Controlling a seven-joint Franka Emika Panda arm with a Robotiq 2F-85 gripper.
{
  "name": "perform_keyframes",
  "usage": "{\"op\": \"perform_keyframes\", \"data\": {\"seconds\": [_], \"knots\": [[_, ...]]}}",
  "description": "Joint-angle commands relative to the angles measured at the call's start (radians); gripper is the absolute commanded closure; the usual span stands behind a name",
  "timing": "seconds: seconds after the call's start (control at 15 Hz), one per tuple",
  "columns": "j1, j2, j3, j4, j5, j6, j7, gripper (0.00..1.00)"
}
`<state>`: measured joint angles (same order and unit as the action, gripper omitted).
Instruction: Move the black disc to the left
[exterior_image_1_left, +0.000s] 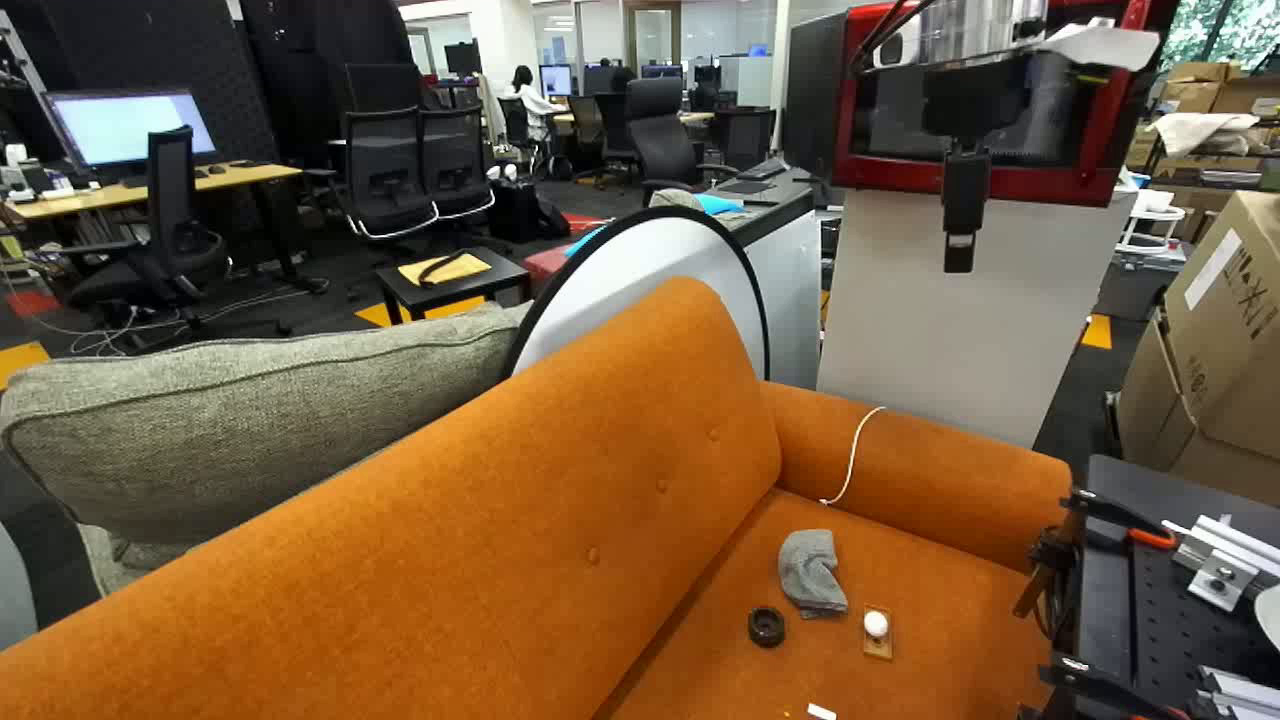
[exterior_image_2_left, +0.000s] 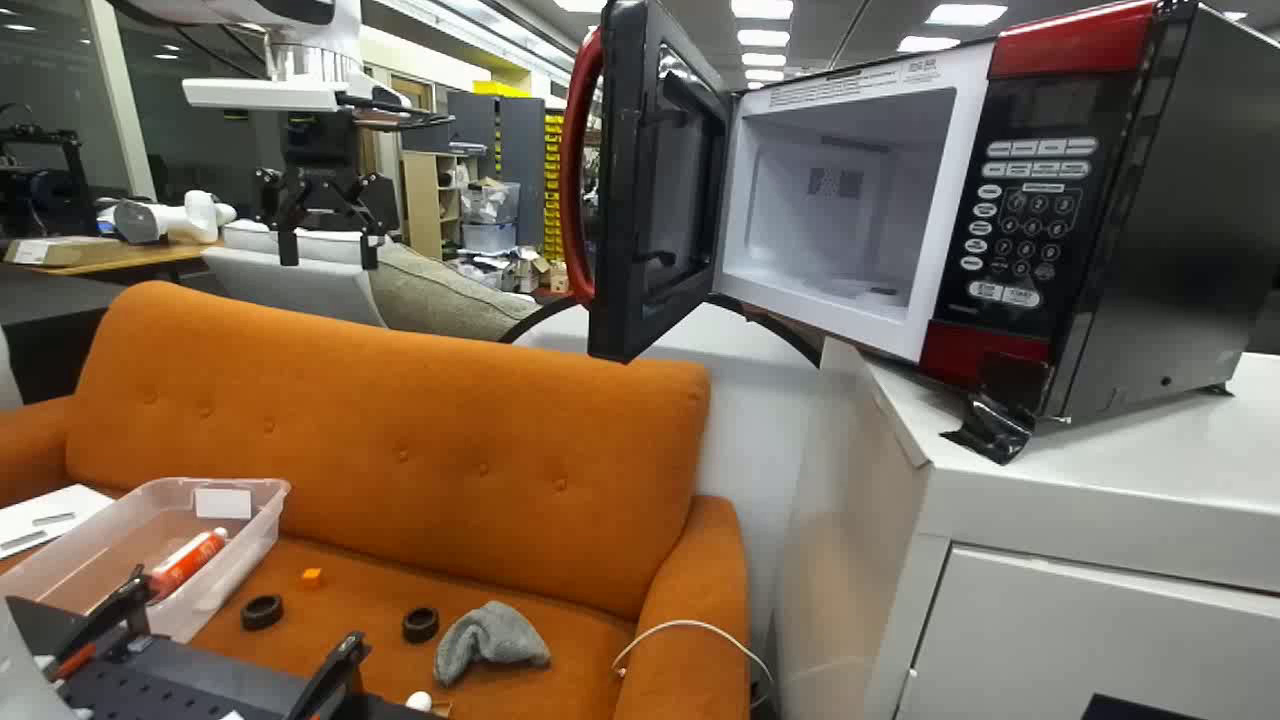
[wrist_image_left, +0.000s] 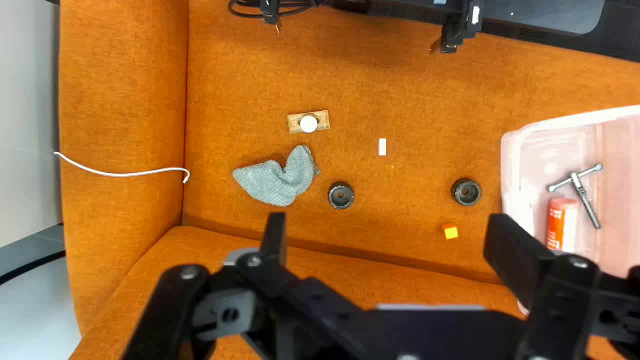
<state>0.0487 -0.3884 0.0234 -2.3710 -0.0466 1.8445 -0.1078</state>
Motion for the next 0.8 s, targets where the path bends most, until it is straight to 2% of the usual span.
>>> {"op": "perform_keyframes", "data": {"seconds": [0.0, 0.4, 0.6, 0.73], "knots": [[0.001, 0.0, 0.0, 0.002, 0.0, -0.002, 0.001, 0.0], [-0.003, 0.013, 0.006, -0.004, -0.015, 0.01, 0.016, 0.0], [0.01, 0.043, 0.015, -0.038, 0.0, 0.082, 0.025, 0.0], [0.023, 0.08, 0.028, -0.076, 0.017, 0.189, 0.055, 0.0]]}}
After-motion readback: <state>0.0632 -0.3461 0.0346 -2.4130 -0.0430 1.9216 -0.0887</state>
